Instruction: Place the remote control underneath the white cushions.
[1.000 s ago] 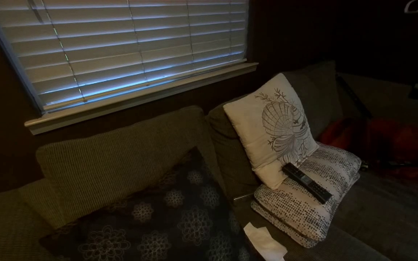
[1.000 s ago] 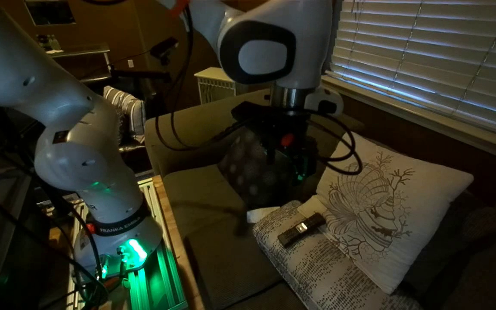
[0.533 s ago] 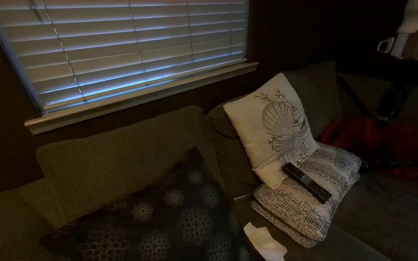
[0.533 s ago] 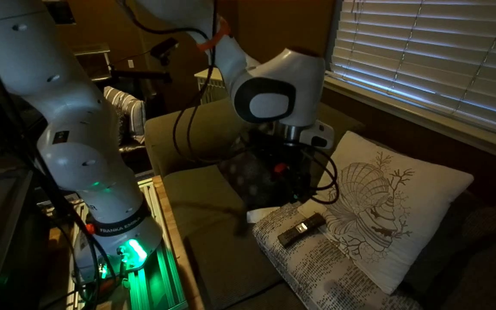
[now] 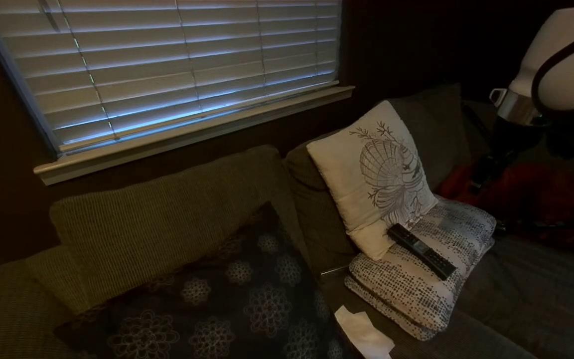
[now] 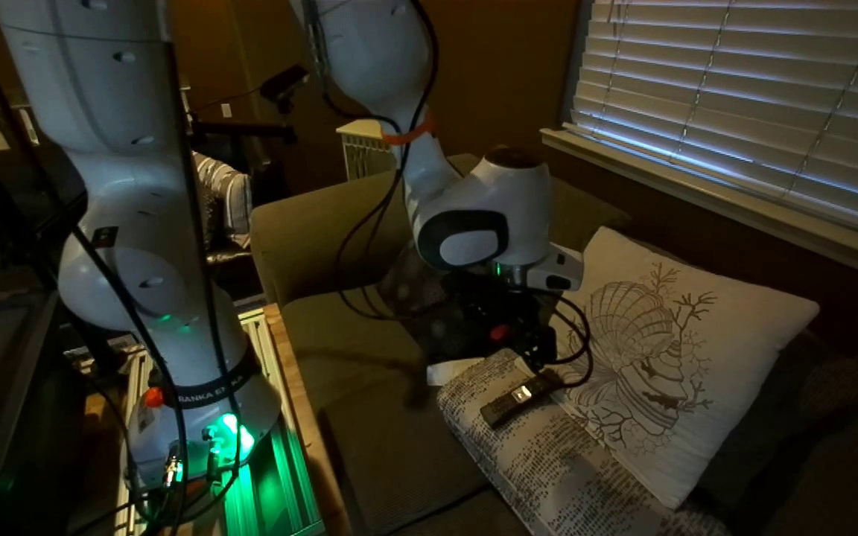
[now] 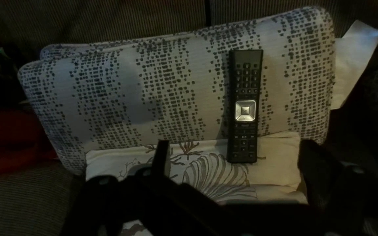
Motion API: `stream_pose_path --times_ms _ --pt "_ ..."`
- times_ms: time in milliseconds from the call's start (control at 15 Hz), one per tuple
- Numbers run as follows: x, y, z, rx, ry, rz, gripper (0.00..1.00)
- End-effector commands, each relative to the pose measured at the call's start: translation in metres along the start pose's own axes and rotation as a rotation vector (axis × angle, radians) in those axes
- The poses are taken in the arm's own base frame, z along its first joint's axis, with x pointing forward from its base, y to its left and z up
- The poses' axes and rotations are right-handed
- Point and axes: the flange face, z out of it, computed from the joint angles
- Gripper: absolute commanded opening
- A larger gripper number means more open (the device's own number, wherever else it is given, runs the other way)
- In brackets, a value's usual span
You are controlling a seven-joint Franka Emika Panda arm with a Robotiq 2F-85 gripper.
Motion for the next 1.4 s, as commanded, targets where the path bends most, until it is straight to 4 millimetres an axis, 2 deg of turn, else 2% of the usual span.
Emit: stream_pose_path --times_ms 0,67,133,333,533,1000,1333 --pt "0.019 -0.008 0.038 0.03 0.023 0.004 1.0" --pt "0.024 -0.011 0.046 0.051 0.02 0.005 1.0" --pt "0.011 -0.011 0.026 0.025 0.008 0.005 1.0" --pt "0.021 -0.015 0.044 0.045 0.003 0.004 1.0" --pt "0.023 -0.013 0.046 0.045 0.004 0.007 1.0" --pt "0.025 -0.031 0.097 0.147 -0.063 -0.043 1.0" --pt "0.018 -0.034 0.137 0.114 -0.13 -0.059 1.0"
